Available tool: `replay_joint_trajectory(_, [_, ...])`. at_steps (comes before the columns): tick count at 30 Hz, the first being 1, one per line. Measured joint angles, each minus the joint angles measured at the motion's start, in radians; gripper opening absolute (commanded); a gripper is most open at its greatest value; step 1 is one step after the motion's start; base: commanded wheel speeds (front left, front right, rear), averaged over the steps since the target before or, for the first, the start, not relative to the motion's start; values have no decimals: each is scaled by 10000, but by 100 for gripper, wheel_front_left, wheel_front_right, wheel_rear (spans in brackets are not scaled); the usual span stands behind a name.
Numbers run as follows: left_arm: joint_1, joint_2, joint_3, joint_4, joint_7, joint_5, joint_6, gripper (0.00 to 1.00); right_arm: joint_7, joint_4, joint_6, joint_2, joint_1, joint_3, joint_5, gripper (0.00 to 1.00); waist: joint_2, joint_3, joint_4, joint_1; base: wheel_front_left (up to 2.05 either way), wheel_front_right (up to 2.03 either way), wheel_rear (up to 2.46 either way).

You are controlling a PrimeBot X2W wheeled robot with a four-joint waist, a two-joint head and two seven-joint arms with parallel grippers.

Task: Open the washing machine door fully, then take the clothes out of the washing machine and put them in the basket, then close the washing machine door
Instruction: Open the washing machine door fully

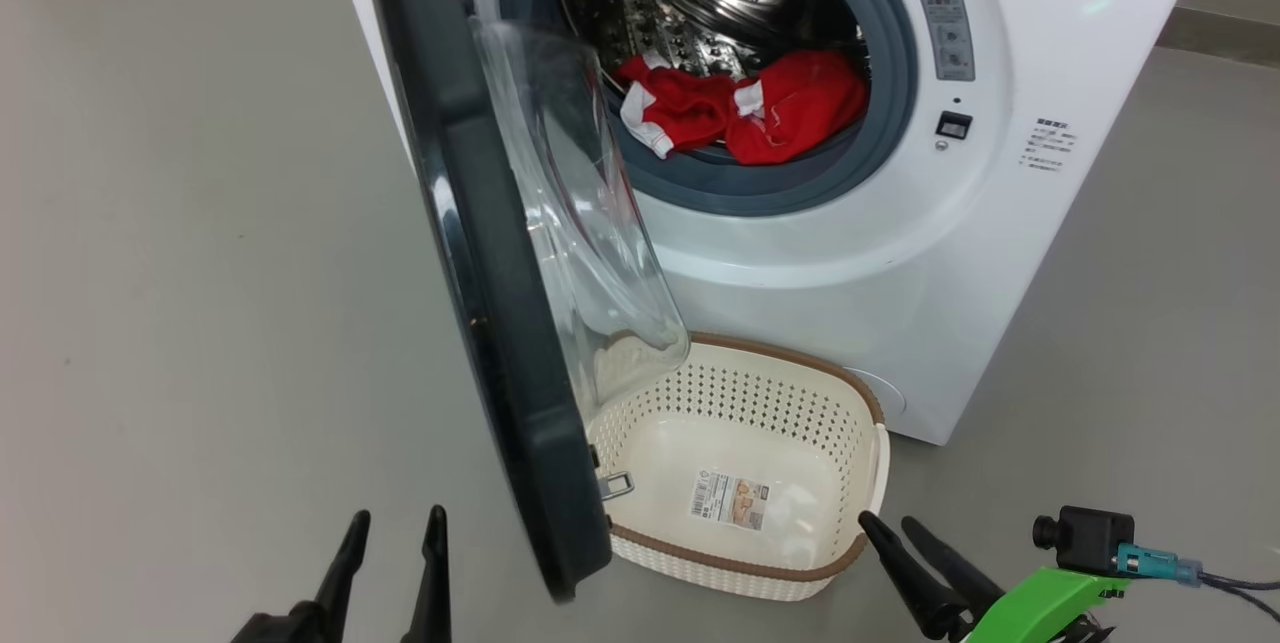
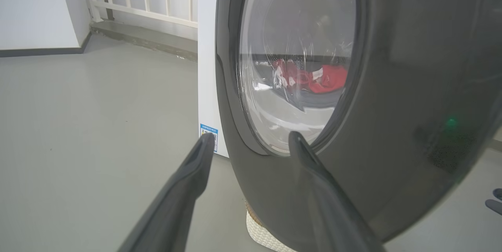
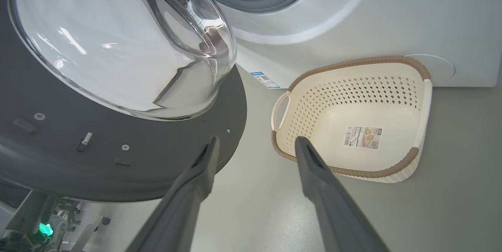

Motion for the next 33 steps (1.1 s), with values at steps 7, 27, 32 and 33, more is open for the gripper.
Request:
replay_joint_trajectory(7, [-1,0,161,-2,0,6,-2,100,-150,144,0,328,-39,-2130,-3377,100,0,26,-262,-1,0,0,0])
replay_joint_trajectory(27, [-19,-2,213,-128,0,69,-6,100,-194,-1026,12,2151,1894,-5450,-9206,100,0,65,-139,0,0,0,0])
replay_joint_trajectory(32, [-18,-2,207,-128,0,69,-4,100,-194,-915,12,2222,1902,-5503,-9269,100,0,53,-154,0,0,0,0])
replay_joint_trajectory(33, [-18,-2,205,-128,0,69,-4,100,-194,-895,12,2222,1902,-5524,-9269,100,0,54,-160,0,0,0,0])
